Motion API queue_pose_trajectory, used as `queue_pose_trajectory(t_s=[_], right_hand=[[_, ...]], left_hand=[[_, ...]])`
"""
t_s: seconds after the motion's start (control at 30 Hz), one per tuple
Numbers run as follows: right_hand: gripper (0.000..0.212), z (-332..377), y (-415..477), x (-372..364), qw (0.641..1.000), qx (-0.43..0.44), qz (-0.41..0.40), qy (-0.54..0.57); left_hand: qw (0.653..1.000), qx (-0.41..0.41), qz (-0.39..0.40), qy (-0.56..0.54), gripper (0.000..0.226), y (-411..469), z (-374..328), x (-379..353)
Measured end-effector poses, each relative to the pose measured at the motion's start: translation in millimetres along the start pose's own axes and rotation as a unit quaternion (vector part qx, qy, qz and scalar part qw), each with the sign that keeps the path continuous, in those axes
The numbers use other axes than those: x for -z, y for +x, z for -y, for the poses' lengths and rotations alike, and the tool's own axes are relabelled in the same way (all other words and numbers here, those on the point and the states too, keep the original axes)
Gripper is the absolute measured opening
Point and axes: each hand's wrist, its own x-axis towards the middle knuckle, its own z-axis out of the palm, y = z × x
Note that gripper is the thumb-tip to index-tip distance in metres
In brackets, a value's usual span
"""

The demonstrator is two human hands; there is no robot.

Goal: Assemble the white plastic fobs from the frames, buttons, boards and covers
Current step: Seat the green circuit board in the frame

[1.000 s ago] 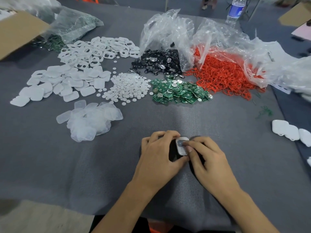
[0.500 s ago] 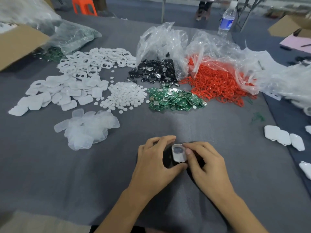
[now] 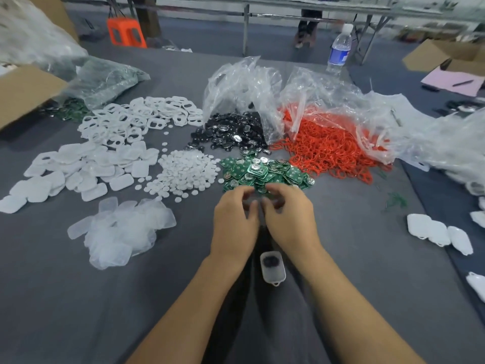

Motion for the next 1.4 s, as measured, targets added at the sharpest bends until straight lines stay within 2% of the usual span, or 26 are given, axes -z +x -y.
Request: queue_pose_trajectory(t_s=[0.1,0.2,0.27,0.37,0.5,0.67,0.83,0.97,1.07,1.13,1.2,1.3,1.4], right_hand=[[0.041,8,29,-7,0.999,0.022,-0.029,-0.038],[0.045,7,55,-13,0.991,0.033,-0.016,-0.131],[0.040,3,66,-16,0.985,0.024,0.009,-0.170],[0.032,-3,73,-21,0.985,0.013,0.024,-0.172],[0.028,-10,78,-20,0.993,0.003,0.005,-0.119],[0.017,-6,77,-7,0.997,0.068,-0.018,-0.043],[0.025,-4,72,-3,0.992,0.100,-0.011,-0.074],[0.020,-5,58,3,0.993,0.096,-0.067,0.021],[0.019,-2,47,9,0.990,0.111,-0.074,0.049],[0.018,0,36,15,0.990,0.099,-0.057,0.079],[0.016,0,18,21,0.986,0.060,-0.006,0.158],[0.017,-4,-23,29,0.940,-0.013,0.075,0.333],[0.027,-9,-62,36,0.879,-0.083,0.102,0.458]], left_hand=[[0.999,-0.018,-0.016,0.045,0.031,27,-6,-8],[0.992,-0.013,-0.020,0.121,0.038,53,-5,-18],[0.986,0.006,-0.010,0.166,0.040,65,-1,-24],[0.980,0.022,0.011,0.196,0.035,76,7,-30],[0.985,0.010,0.005,0.174,0.027,82,13,-29],[0.992,-0.059,-0.003,0.110,0.019,83,12,-15],[0.995,-0.096,0.013,0.034,0.016,78,7,-8],[0.990,-0.137,-0.001,-0.010,0.021,67,1,-1],[0.986,-0.163,0.000,-0.025,0.021,57,-1,7],[0.984,-0.176,0.000,-0.035,0.019,45,-2,13],[0.982,-0.178,0.010,-0.057,0.017,28,-1,19],[0.979,-0.174,0.006,-0.106,0.014,-7,6,26],[0.976,-0.143,0.003,-0.162,0.026,-44,12,29]])
